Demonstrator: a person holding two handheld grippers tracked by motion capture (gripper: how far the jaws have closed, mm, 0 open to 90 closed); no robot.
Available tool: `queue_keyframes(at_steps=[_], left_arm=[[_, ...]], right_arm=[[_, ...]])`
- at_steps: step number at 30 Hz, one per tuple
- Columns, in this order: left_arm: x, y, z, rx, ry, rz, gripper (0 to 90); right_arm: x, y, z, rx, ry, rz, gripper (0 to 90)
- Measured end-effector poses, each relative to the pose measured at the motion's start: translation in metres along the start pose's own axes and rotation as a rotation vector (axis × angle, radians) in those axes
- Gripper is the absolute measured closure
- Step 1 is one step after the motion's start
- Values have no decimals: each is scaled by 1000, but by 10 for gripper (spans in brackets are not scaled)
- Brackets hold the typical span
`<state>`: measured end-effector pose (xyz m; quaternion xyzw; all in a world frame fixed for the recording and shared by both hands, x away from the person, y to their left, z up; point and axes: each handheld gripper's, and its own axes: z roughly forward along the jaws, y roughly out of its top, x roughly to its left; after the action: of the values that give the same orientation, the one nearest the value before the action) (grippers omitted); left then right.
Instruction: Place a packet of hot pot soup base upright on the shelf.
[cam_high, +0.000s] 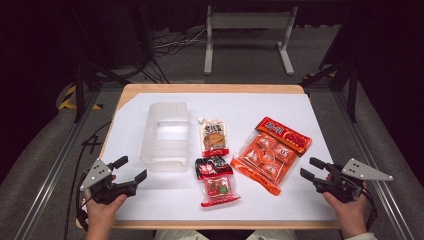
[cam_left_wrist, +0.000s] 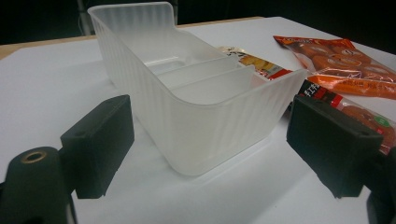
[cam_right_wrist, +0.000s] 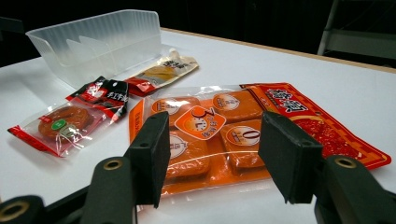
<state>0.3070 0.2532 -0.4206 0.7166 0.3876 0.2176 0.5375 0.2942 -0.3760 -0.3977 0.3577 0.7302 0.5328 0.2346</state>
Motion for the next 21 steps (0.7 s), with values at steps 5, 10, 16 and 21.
queue_keyframes(at_steps=[5, 10, 16, 21], left_arm=[[-1, 1, 0, -2, 2, 0, 156], [0, 1, 1, 18, 24, 4, 146], [0, 0, 1, 19, 26, -1, 138], [-1, 0, 1, 20, 32, 0, 138]], right_arm=[[-2, 2, 0, -5, -3, 13, 432], [-2, 4, 1, -12, 7, 22, 423], [-4, 11, 5, -5, 14, 40, 412], [-12, 22, 10, 3, 17, 63, 383]])
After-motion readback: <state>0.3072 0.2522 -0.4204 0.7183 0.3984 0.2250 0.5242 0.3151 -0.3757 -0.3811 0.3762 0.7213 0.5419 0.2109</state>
